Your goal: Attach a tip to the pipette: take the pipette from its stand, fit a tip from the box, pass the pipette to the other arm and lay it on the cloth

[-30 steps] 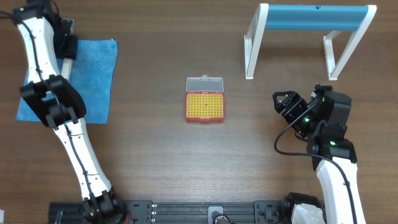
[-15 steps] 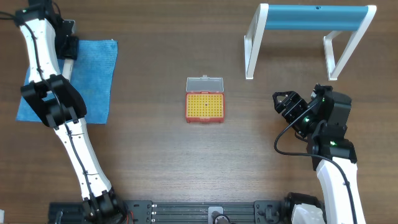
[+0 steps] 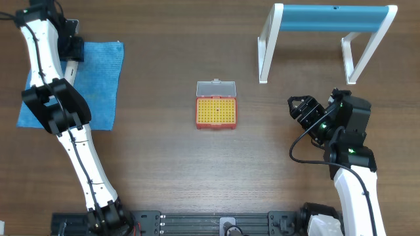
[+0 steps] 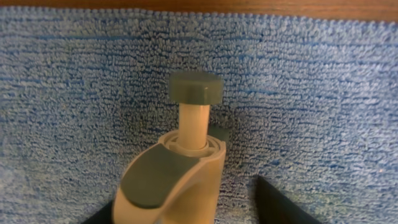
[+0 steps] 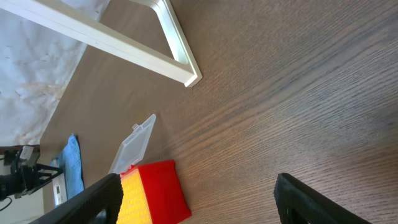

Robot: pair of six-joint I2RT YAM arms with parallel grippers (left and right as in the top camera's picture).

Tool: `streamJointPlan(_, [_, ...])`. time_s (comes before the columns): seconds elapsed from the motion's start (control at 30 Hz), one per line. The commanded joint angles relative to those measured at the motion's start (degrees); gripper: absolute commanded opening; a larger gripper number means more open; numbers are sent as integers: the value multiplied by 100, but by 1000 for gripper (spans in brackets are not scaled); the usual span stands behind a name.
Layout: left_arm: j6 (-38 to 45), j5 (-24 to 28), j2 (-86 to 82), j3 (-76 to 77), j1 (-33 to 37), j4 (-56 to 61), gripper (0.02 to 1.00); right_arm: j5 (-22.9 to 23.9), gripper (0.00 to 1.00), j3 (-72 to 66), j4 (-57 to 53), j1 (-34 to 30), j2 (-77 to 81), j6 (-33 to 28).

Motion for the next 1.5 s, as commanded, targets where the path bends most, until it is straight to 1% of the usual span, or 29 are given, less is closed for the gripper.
streamJointPlan(0.03, [11,98,-9,-15,-35,-116,820,76,794,28,7,33,-31,44])
streamJointPlan(0.1, [13,57,-105,-15,-48,-350,820,74,794,28,7,33,-31,44])
streamJointPlan(0.17, [11,-107,-328,7,-85,-695,822,74,794,28,7,33,-31,44])
streamJointPlan(0.2, [-195,-236,-533,85,-101,-885,822,74,794,28,11,33,-35,44])
streamJointPlan(0.3, [-601,-234,-898,238,-103,-1088,822,76,794,28,39,33,-44,39])
streamJointPlan(0.33, [-726,-33,-1180,289,-103,-1191,822,76,794,28,157,33,-50,26])
streamJointPlan(0.4, [-721,240,-1541,299,-105,-1375,822,76,794,28,317,33,-94,-26])
streamJointPlan(0.47, [-719,339,-1888,299,-105,-1639,822,87,794,28,382,33,-160,-55])
streamJointPlan(0.53, [-645,337,-2205,297,-105,-2055,822,101,794,28,372,33,-234,-229])
streamJointPlan(0.57, [-745,343,-2350,264,-105,-2052,822,111,794,28,374,33,-267,-264])
streamJointPlan(0.63, [-743,566,-2741,153,-107,-2052,825,260,794,28,374,33,-343,-293])
streamJointPlan(0.7, [-778,975,-3220,98,-105,-2052,825,426,796,28,376,33,-468,-562])
streamJointPlan(0.73, [-848,1086,-3423,74,-107,-2052,825,446,796,28,376,33,-533,-713])
streamJointPlan(0.8, [-922,1244,-3943,-35,-138,-2052,825,442,796,28,374,33,-732,-1038])
streamJointPlan(0.87, [-990,1241,-4404,-192,-195,-2052,825,435,798,28,367,33,-951,-1283])
streamJointPlan(0.9, [-1038,1244,-4686,-328,-243,-2052,825,407,801,28,352,33,-1097,-1379])
streamJointPlan(0.97, [-1174,1246,-5327,-730,-380,-2050,825,166,801,28,306,33,-1480,-1703])
streamJointPlan(1.03, [-1322,1244,-6105,-1360,-634,-2050,825,22,803,28,164,33,-1888,-2046])
streamJointPlan(1.23, [-2002,1220,-7991,-3449,-1550,-2048,825,31,827,24,-1062,33,-2938,-3001])
streamJointPlan(1.33, [-2433,1220,-8771,-4419,-1853,-2048,825,28,836,20,-1425,33,-3281,-3215])
streamJointPlan(1.37, [-2682,1220,-9152,-4896,-1950,-2046,825,31,840,17,-1587,33,-3423,-3375])
streamJointPlan(1.4, [-2756,1222,-9309,-5080,-1980,-2046,825,31,840,17,-1670,33,-3493,-3473])
streamJointPlan(1.5, [-2997,1222,-9980,-5829,-2017,-2020,827,28,842,17,-1880,33,-3659,-3526])
